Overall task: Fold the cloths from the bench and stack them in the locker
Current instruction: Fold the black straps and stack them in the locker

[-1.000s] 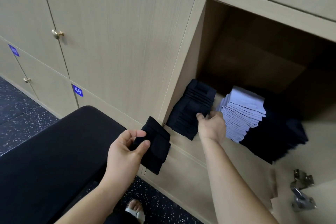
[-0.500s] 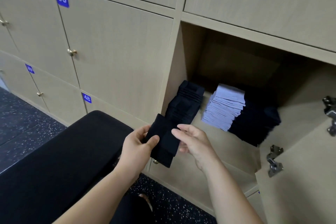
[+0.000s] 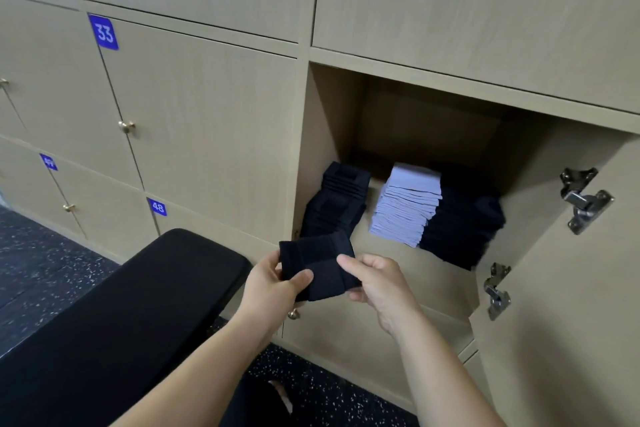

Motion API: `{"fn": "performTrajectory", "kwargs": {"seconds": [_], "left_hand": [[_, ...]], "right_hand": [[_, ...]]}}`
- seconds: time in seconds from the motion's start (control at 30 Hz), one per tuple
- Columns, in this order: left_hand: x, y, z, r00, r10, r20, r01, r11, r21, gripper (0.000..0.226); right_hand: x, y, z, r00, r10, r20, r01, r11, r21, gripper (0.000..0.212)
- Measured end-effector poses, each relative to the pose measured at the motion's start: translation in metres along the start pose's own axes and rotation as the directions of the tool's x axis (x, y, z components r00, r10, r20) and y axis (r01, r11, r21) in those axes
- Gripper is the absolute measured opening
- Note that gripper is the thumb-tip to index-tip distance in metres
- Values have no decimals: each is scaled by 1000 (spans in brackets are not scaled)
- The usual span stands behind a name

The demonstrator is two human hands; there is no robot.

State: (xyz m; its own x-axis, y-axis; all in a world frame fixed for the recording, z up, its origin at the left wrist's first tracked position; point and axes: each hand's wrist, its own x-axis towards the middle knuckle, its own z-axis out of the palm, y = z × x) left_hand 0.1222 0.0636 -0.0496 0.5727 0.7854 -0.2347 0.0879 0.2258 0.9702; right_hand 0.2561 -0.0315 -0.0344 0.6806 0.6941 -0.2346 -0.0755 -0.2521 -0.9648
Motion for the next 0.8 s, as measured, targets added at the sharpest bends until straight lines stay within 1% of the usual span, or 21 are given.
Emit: {"fn": "performTrajectory", "kwargs": {"seconds": [0.07,0.2,0.27,0.33,0.4,0.47,0.57,0.7,0.73,0.8], "left_hand": [[6,3,1,1000,19,17,-19,999,35,34],[21,3,8,997,70,10,-71,993,93,32],[31,3,10,995,95,-17,-92,990,106,30],[41,4,12,989,141,-37,-134,978,158,29],[50,3,14,978,206,-19,-195,952,237,28],[58,1,14,968,250,11,-240,918,317,32],[74,-3,12,960,278,42,-267,858,438,52],[87,-8,10,953,291,79,-288,797,531,58],[90,-10,9,954,287,82,-285,793,538,58],[96,-16,9,958,274,79,-272,790,549,57]], "right_hand": [[4,-1,-8,999,-34,-32,33,998,-55,16],[16,-2,-14,997,-76,-18,73,985,-160,19],[26,-2,-13,993,-104,-50,95,982,-164,23],[37,-2,-11,983,-150,-105,133,979,-157,23],[51,-1,-8,967,-189,-173,167,977,-130,17],[66,1,-6,952,-198,-232,179,978,-103,9],[91,1,-6,937,-189,-294,182,982,-51,14],[122,-7,-8,923,-102,-370,135,989,63,29],[129,-10,-7,919,-75,-387,118,989,87,29],[144,-13,-5,909,-20,-416,78,989,123,17]]}}
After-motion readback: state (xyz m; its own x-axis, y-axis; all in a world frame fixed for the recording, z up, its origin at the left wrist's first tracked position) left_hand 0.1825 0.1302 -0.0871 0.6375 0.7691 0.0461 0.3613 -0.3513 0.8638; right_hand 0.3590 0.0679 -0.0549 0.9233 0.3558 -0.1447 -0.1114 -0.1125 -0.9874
